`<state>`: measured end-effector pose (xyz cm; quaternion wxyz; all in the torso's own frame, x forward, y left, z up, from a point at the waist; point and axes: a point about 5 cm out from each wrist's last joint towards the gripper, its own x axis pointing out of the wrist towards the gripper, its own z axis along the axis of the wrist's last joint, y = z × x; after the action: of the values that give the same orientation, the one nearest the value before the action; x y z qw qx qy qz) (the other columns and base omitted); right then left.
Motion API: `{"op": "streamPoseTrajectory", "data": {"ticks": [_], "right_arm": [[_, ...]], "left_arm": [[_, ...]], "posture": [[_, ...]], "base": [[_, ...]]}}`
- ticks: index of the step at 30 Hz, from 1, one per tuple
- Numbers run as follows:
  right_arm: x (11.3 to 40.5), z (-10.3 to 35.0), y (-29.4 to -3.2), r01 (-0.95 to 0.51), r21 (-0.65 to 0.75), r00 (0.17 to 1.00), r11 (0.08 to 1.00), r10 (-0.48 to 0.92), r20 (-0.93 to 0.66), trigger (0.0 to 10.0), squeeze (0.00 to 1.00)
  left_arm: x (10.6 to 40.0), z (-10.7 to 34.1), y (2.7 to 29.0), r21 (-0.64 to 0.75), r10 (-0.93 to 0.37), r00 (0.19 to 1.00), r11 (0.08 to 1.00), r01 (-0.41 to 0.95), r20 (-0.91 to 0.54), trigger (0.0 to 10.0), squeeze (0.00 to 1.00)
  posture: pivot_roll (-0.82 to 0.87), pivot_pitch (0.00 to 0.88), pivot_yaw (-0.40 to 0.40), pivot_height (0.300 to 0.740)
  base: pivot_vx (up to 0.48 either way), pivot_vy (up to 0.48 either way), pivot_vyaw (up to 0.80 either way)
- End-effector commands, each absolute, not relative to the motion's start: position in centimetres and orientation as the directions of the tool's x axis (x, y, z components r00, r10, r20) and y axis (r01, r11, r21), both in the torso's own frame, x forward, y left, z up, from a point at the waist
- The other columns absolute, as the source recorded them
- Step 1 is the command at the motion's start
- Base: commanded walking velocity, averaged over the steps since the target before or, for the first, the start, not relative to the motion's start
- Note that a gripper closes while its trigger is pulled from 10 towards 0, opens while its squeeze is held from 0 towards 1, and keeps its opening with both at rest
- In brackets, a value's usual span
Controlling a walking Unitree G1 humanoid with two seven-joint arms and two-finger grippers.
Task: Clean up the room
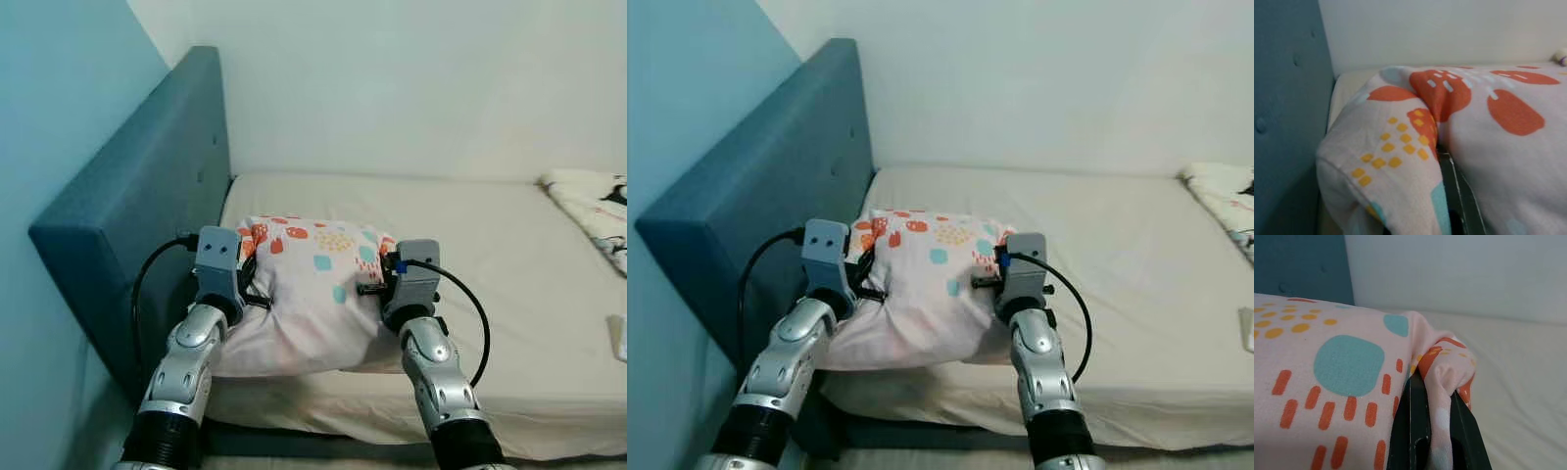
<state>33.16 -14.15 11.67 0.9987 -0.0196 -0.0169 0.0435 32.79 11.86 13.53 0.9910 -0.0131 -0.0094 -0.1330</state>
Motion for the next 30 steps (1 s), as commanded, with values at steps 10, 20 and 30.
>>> {"op": "streamPoseTrajectory", "data": {"ticks": [10,20,30], "right_arm": [[33.3,12.7,-13.8,-0.097,-0.023,0.990,0.995,0.099,0.095,10.0,0.00],[33.5,12.7,-13.7,-0.122,-0.050,0.988,0.991,0.126,0.084,10.0,0.00],[33.1,12.3,-12.1,-0.238,-0.081,0.968,0.968,0.243,0.059,10.0,0.00]], "left_arm": [[33.1,15.0,10.0,-0.025,-0.311,0.947,0.949,0.314,0.077,10.0,0.00],[33.5,15.2,10.9,-0.039,-0.231,0.969,0.971,0.235,0.086,10.0,0.00],[33.5,15.7,11.4,-0.065,-0.197,0.973,0.977,0.205,0.117,10.0,0.00]], "posture": [[0.00,0.000,-0.045,0.740],[0.00,0.000,-0.052,0.740],[0.01,0.000,-0.061,0.740]], "base": [[0.000,0.000,0.00],[0.000,0.000,0.00],[0.291,0.000,0.64]]}}
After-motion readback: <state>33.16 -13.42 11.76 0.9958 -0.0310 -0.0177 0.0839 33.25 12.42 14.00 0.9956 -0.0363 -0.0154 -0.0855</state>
